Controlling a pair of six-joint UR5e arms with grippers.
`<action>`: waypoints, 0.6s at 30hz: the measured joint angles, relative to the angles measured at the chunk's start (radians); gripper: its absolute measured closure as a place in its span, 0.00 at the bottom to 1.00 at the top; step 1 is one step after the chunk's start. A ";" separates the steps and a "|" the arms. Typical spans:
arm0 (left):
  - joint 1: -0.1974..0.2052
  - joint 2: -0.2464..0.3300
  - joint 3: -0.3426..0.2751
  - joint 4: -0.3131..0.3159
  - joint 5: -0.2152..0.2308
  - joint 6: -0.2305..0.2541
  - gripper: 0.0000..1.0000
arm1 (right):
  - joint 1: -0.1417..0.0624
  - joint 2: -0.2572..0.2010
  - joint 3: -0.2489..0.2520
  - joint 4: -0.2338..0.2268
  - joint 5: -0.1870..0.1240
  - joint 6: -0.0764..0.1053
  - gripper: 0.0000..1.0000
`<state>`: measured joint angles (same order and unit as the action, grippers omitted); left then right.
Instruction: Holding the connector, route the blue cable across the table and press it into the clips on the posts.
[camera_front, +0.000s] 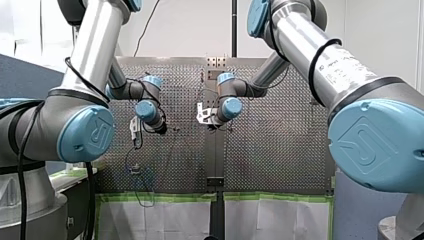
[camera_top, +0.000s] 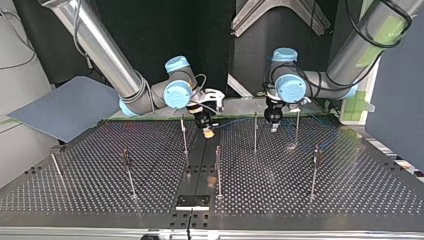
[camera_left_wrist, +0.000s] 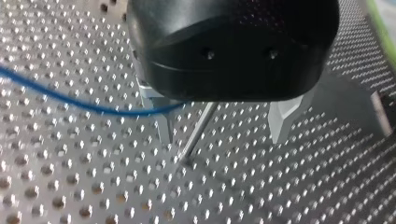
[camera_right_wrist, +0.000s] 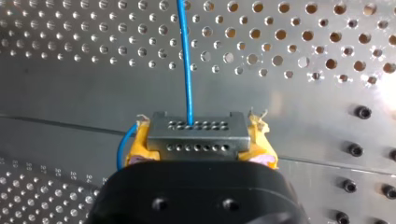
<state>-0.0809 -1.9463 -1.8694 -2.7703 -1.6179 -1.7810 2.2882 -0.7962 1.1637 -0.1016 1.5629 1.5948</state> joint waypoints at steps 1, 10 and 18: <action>-0.007 0.012 -0.008 -0.013 -0.002 0.001 0.00 | 0.000 0.000 0.000 0.000 0.000 0.000 1.00; -0.075 0.104 -0.068 -0.100 -0.045 0.004 0.00 | 0.002 0.000 0.000 0.013 -0.001 -0.002 1.00; -0.151 0.159 -0.086 -0.134 -0.081 0.003 0.00 | -0.006 -0.001 0.000 0.030 0.000 -0.002 1.00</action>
<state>-0.2321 -1.7869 -1.9553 -2.9047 -1.6984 -1.7778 2.2826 -0.7969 1.1642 -0.0715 1.5631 1.5926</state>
